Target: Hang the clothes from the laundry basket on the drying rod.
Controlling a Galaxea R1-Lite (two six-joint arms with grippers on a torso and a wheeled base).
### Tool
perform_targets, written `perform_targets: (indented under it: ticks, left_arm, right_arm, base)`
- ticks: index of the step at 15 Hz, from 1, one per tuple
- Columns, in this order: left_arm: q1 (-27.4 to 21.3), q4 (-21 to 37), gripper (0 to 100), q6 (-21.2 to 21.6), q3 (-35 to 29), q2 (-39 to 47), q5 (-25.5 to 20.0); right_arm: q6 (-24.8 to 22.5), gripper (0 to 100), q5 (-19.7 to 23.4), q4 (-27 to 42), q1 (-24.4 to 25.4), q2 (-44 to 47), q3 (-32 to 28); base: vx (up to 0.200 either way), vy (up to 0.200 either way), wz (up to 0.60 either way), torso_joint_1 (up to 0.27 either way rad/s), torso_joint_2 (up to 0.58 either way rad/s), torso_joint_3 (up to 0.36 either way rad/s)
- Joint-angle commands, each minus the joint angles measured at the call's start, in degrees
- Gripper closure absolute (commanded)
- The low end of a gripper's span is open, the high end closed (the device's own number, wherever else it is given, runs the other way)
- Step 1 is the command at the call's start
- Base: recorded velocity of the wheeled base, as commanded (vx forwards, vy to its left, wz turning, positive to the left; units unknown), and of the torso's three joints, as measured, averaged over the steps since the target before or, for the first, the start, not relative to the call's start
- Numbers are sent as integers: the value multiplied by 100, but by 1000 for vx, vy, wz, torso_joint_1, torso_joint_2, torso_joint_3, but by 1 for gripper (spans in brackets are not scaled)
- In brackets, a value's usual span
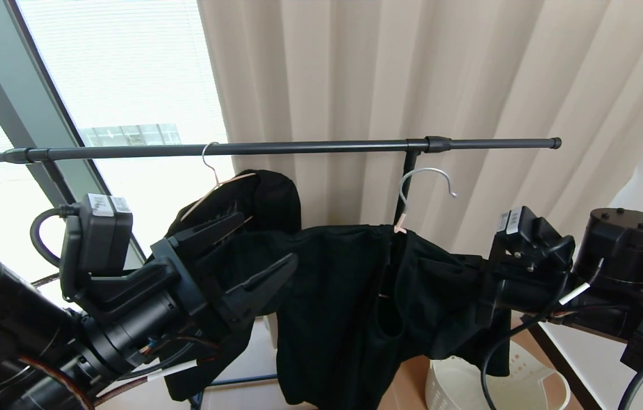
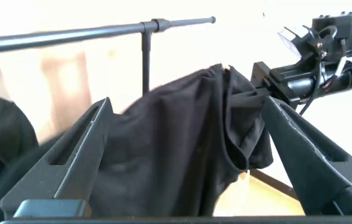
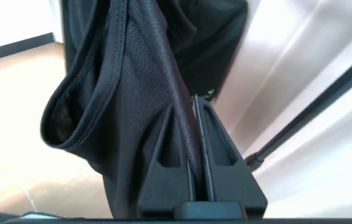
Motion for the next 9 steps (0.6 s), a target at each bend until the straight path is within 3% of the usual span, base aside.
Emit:
perform_targets:
  ticks: [1,4,9]
  left_arm:
    - [519,4,0,-191,38,-79,-390]
    - [1029,-5,0,-489,38,53,-943]
    - [1275,-23,0,-489,99,325,-1075]
  right_arm:
    - [-115,100,181,0,-215,12,34]
    - [-176,100,611,0,-400,3,60]
    - [-176,100,910,0,-602,3,43]
  base:
    - [0,0,0,0,0,0]
    - [0,0,0,0,0,0]
    - [0,0,0,0,0,0]
